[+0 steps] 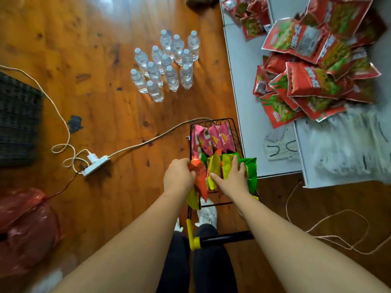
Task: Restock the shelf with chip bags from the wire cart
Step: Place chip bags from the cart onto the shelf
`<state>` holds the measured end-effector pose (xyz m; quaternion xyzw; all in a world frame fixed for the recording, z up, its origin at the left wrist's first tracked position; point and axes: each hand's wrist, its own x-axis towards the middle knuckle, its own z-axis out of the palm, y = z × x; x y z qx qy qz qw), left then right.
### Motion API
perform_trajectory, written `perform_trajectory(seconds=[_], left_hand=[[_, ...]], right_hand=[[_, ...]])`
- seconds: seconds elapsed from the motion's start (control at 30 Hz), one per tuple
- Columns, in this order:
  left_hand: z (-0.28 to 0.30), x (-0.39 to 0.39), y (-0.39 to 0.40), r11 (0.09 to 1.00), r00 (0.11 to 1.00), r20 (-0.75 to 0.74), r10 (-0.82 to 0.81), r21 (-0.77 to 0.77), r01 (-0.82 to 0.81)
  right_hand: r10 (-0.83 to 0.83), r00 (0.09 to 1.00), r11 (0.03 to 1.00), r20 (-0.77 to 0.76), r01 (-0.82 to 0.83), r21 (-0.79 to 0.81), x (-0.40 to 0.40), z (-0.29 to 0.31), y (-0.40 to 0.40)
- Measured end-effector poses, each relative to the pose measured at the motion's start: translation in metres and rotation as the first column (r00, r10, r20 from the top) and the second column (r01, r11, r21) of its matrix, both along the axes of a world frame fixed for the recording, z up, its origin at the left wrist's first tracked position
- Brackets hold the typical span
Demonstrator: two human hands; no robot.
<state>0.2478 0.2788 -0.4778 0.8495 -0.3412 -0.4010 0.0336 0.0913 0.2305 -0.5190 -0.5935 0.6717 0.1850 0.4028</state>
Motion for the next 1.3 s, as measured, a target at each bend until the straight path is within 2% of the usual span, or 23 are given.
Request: perform_trajectory(seconds=[0.1,0.23,0.3,0.4,0.47,0.57,0.63,0.7,0.77,0.83,0.87,0.9,0.93,0.97,1.0,1.03,1.13,1.2,1.3], left_hand=[[0.041,0.022,-0.005,1.000,0.999,0.032,0.030,0.005,-0.030],[0.110,0.044,-0.009,0.993,0.994,0.025,0.109,-0.042,-0.107],[0.150,0.047,-0.014,0.987,0.987,-0.062,0.150,-0.050,-0.153],[0.216,0.037,-0.019,0.975,0.945,-0.271,0.185,-0.072,-0.212],[0.263,0.022,-0.022,0.962,0.882,-0.428,0.196,-0.089,-0.257],[0.329,-0.009,-0.024,0.974,0.775,-0.619,0.128,-0.069,-0.217],[0.360,-0.037,-0.026,0.989,0.716,-0.695,0.066,-0.051,-0.141],[0.393,-0.070,-0.025,0.994,0.602,-0.795,0.069,0.005,-0.106],[0.415,-0.112,-0.023,0.999,0.521,-0.853,0.039,0.034,-0.020],[0.436,-0.152,-0.017,0.992,0.596,-0.794,-0.115,-0.063,0.108],[0.445,-0.183,-0.010,0.965,0.656,-0.709,-0.260,-0.176,0.193],[0.452,-0.215,-0.002,0.900,0.690,-0.578,-0.435,-0.285,0.329],[0.460,-0.247,0.012,0.796,0.667,-0.438,-0.603,-0.390,0.463],[0.460,-0.283,0.022,0.685,0.589,-0.356,-0.726,-0.452,0.572],[0.463,-0.320,0.037,0.616,0.506,-0.352,-0.787,-0.487,0.619],[0.462,-0.358,0.052,0.591,0.441,-0.395,-0.805,-0.478,0.650],[0.490,-0.468,0.128,0.610,0.283,-0.617,-0.734,-0.417,0.674],[0.493,-0.540,0.183,0.546,0.148,-0.713,-0.685,-0.368,0.753],[0.483,-0.646,0.263,0.423,0.059,-0.718,-0.694,-0.340,0.840]], right_hand=[[0.021,1.000,0.998,0.012,-0.021,0.057,-0.001,0.021,-0.004],[0.154,0.988,0.982,0.023,-0.150,-0.117,-0.008,0.089,0.002],[0.243,0.965,0.952,0.093,-0.219,-0.214,-0.011,0.135,0.007],[0.370,0.905,0.899,0.209,-0.291,-0.328,-0.018,0.208,0.018],[0.346,0.886,0.880,0.309,-0.192,-0.433,-0.026,0.257,0.026],[0.104,0.891,0.855,0.441,0.146,-0.497,-0.043,0.331,0.044],[-0.035,0.852,0.791,0.522,0.343,-0.507,-0.063,0.376,0.060],[-0.181,0.764,0.661,0.619,0.560,-0.498,-0.093,0.400,0.083],[-0.348,0.643,0.537,0.682,0.733,-0.417,-0.130,0.420,0.110],[-0.465,0.498,0.399,0.732,0.856,-0.329,-0.164,0.435,0.135],[-0.501,0.403,0.313,0.765,0.909,-0.274,-0.187,0.447,0.153],[-0.526,0.320,0.238,0.788,0.945,-0.225,-0.211,0.458,0.170],[-0.554,0.255,0.168,0.793,0.967,-0.194,-0.236,0.469,0.189],[-0.571,0.197,0.100,0.797,0.980,-0.170,-0.261,0.479,0.209],[-0.571,0.144,0.043,0.809,0.989,-0.145,-0.290,0.484,0.230],[-0.555,0.088,0.003,0.827,0.995,-0.104,-0.319,0.488,0.252],[-0.511,0.013,-0.070,0.859,0.996,-0.057,-0.409,0.492,0.326],[-0.461,-0.067,-0.187,0.885,0.982,-0.024,-0.468,0.498,0.383],[-0.340,-0.174,-0.326,0.924,0.944,0.058,-0.544,0.500,0.473]])
